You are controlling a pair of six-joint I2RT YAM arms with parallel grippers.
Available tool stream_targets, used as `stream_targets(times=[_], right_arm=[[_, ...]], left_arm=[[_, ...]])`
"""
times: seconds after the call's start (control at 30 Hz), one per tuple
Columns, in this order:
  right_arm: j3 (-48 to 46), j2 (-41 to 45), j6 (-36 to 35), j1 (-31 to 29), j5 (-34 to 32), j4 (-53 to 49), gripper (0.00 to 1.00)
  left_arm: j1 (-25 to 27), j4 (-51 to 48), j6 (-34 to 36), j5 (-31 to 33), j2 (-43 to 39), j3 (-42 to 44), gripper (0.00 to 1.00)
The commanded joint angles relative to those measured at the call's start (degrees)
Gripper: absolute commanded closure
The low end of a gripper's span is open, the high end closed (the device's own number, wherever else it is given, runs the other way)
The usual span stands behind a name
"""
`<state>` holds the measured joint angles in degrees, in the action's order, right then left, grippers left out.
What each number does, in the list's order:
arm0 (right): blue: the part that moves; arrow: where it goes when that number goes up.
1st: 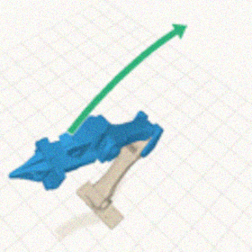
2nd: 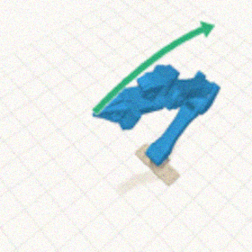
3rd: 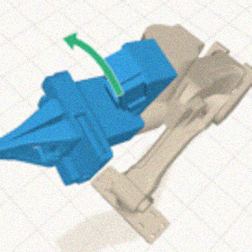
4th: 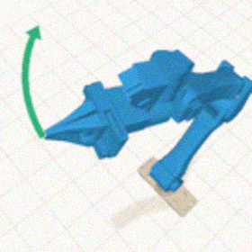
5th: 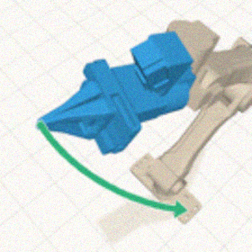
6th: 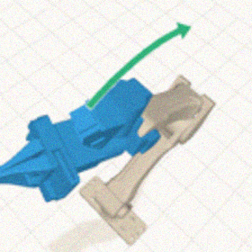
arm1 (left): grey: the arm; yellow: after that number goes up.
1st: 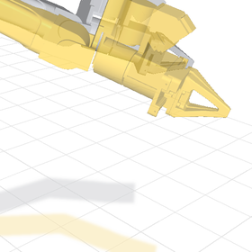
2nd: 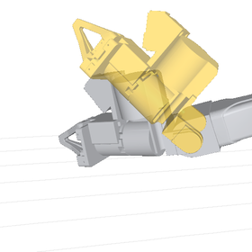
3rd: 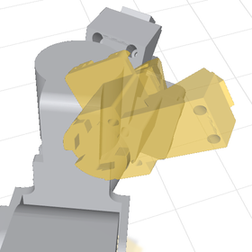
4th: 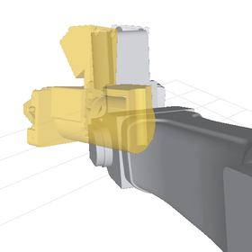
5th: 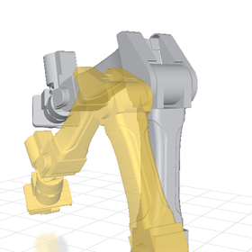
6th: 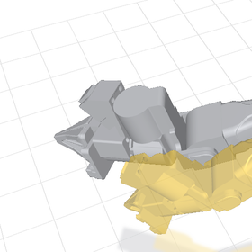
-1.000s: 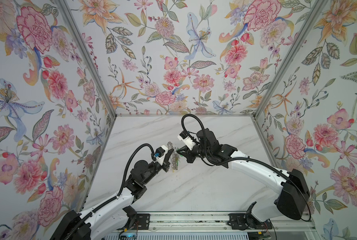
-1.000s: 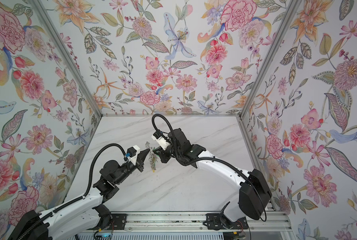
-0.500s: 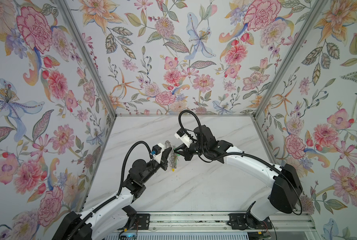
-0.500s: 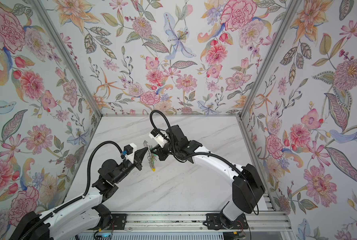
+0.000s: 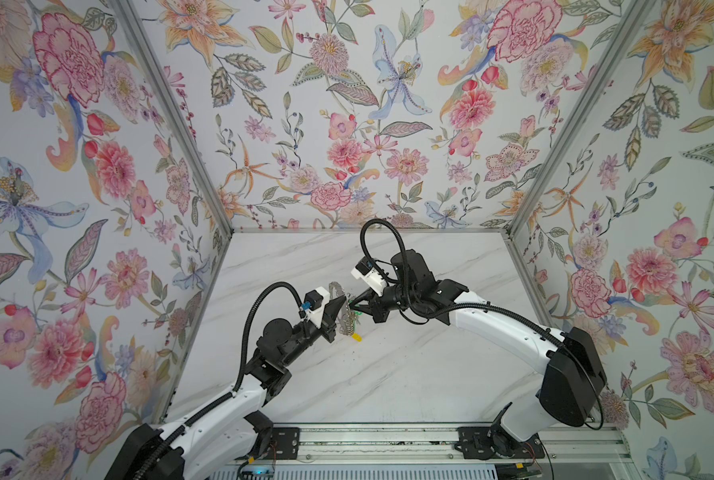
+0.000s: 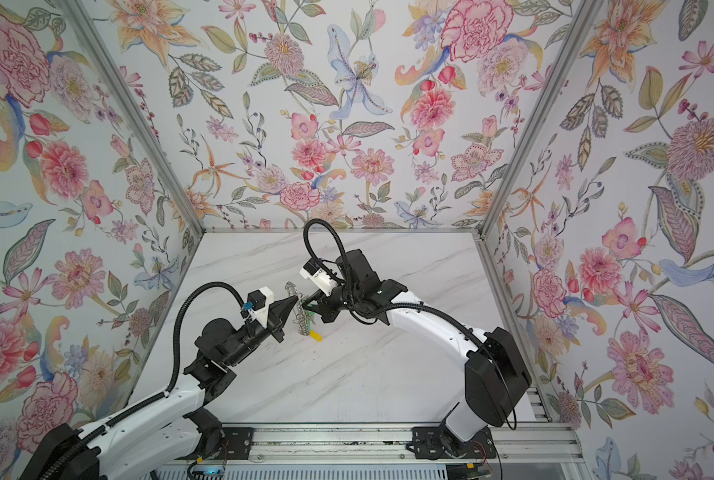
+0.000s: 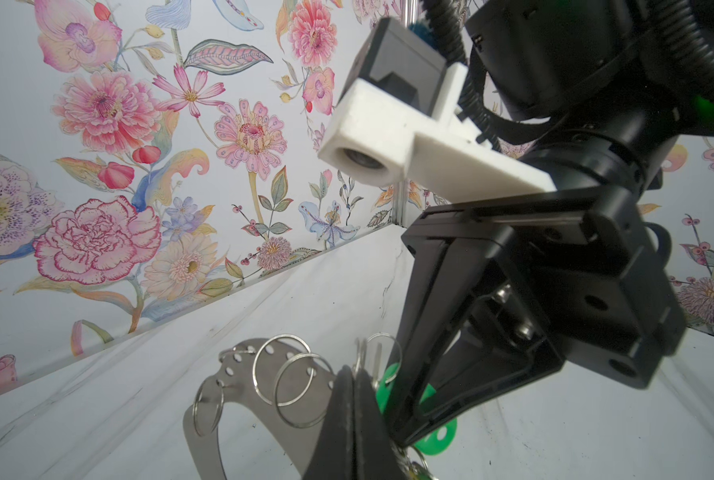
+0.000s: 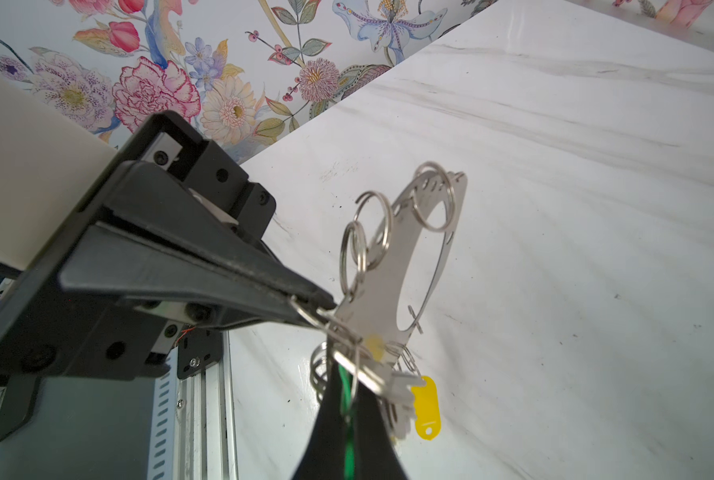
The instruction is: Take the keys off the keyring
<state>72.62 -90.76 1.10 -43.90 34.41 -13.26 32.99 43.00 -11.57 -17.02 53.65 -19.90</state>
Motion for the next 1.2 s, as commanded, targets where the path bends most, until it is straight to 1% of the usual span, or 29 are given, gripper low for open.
stream_targets(times=[0.0,0.1,0.17,0.3,0.4,0.5,0.6,0.7,0.8,0.9,1.03,1.17], right_arm=[[-3.4,-2.1,0.1,2.6,1.6,-10.8,1.00],[-3.9,-1.2,0.3,3.4,2.1,-10.8,0.99],[-4.2,-0.3,0.0,3.5,2.1,-10.9,0.92],[-4.2,1.8,0.0,4.3,2.4,-10.7,0.84],[-4.3,3.5,0.4,5.5,4.2,-9.7,0.77],[-4.4,5.8,1.6,6.4,6.0,-7.7,0.75],[-4.0,8.5,3.2,8.9,6.2,-4.6,0.73],[-3.9,11.3,6.4,10.0,5.6,0.8,0.71],[-3.7,13.6,9.3,10.1,4.3,6.9,0.67],[-2.7,13.6,11.3,9.3,4.1,10.1,0.66],[-0.9,12.5,11.6,7.6,4.3,10.8,0.65],[-0.1,11.2,12.4,7.1,5.6,12.0,0.65]], left_arm=[[-1.3,18.0,-0.9,1.1,-3.6,-5.5,1.00],[-1.4,17.0,-0.8,1.1,-4.1,-5.2,1.00],[-1.4,17.3,-1.3,0.7,-3.8,-5.0,1.00],[-1.4,17.2,-2.2,-0.6,-3.1,-4.8,1.00],[-1.4,15.2,-3.0,-3.2,-1.9,-6.0,1.00],[-1.4,14.6,-3.8,-4.8,-1.3,-5.9,1.00],[-1.4,13.4,-3.7,-5.3,-1.2,-5.8,1.00],[-1.4,11.6,-3.5,-6.6,-0.5,-6.4,1.00],[-1.4,11.4,-3.5,-7.3,0.3,-6.4,1.00],[-1.4,11.3,-3.9,-7.9,0.9,-6.7,1.00],[-1.4,11.3,-4.2,-8.3,1.2,-6.9,1.00],[-1.4,11.5,-4.2,-8.3,1.4,-6.7,1.00]])
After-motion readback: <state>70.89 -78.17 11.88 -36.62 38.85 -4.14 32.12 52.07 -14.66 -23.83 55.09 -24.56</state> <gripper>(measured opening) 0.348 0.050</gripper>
